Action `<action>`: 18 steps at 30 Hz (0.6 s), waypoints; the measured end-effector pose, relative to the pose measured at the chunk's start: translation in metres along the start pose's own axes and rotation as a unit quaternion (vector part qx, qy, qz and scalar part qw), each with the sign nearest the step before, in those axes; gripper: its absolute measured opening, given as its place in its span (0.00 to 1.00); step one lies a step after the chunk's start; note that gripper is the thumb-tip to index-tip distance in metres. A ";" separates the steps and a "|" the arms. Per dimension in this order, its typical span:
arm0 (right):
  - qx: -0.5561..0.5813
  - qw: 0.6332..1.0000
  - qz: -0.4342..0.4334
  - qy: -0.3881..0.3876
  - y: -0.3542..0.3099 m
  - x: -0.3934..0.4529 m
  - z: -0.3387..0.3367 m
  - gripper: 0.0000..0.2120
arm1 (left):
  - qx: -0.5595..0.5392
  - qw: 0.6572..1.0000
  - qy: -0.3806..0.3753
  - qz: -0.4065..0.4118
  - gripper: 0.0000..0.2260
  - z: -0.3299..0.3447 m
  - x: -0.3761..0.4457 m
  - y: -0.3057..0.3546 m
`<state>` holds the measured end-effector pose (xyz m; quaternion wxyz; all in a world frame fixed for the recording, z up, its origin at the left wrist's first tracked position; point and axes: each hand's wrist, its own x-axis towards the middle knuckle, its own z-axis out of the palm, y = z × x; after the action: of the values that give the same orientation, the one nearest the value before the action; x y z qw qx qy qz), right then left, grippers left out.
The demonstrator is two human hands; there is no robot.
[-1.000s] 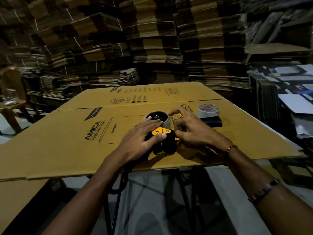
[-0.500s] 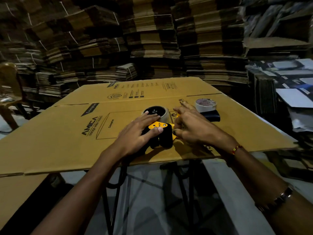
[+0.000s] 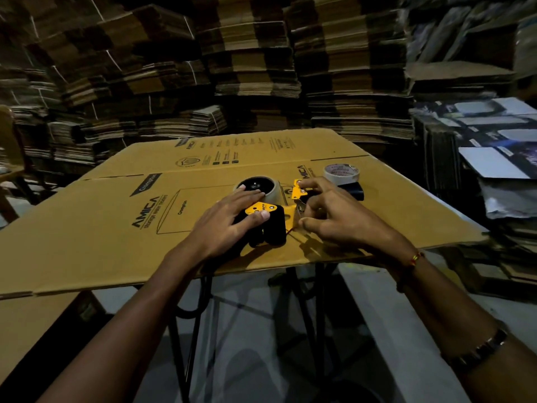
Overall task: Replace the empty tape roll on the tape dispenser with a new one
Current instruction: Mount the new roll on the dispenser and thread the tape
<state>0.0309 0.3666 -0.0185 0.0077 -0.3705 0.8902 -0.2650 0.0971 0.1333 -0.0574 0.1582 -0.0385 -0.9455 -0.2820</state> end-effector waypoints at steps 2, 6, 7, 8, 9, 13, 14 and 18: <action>-0.002 1.000 -0.007 0.003 0.000 -0.002 0.003 0.09 | 0.007 1.000 0.006 -0.003 0.29 -0.001 -0.001 -0.001; 0.010 1.000 -0.012 0.010 -0.004 -0.004 0.002 0.11 | 0.015 1.000 -0.001 -0.009 0.30 -0.001 0.000 -0.005; 0.012 1.000 -0.011 0.009 -0.004 -0.006 0.002 0.11 | 0.018 1.000 -0.004 -0.009 0.30 -0.001 0.000 -0.004; 0.014 1.000 -0.009 0.008 -0.005 -0.007 0.002 0.11 | 0.019 1.000 -0.006 -0.010 0.30 -0.002 0.001 -0.004; 0.015 1.000 -0.006 0.007 -0.006 -0.009 0.002 0.10 | 0.020 1.000 -0.008 -0.012 0.30 -0.002 0.000 -0.002; 0.023 1.000 0.012 0.015 -0.007 -0.020 0.001 0.08 | 0.016 1.000 -0.011 -0.011 0.30 -0.002 -0.001 0.000; 0.029 0.999 0.016 0.018 -0.006 -0.024 0.000 0.08 | 0.017 1.000 -0.012 -0.009 0.31 -0.002 0.000 -0.001; 0.036 0.999 0.024 0.024 -0.006 -0.037 0.000 0.09 | 0.017 1.000 -0.010 -0.005 0.31 -0.001 0.002 -0.002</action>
<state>0.0617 0.3879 -0.0224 0.0062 -0.3424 0.8884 -0.3056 0.0953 0.1313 -0.0566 0.1482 -0.0338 -0.9519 -0.2662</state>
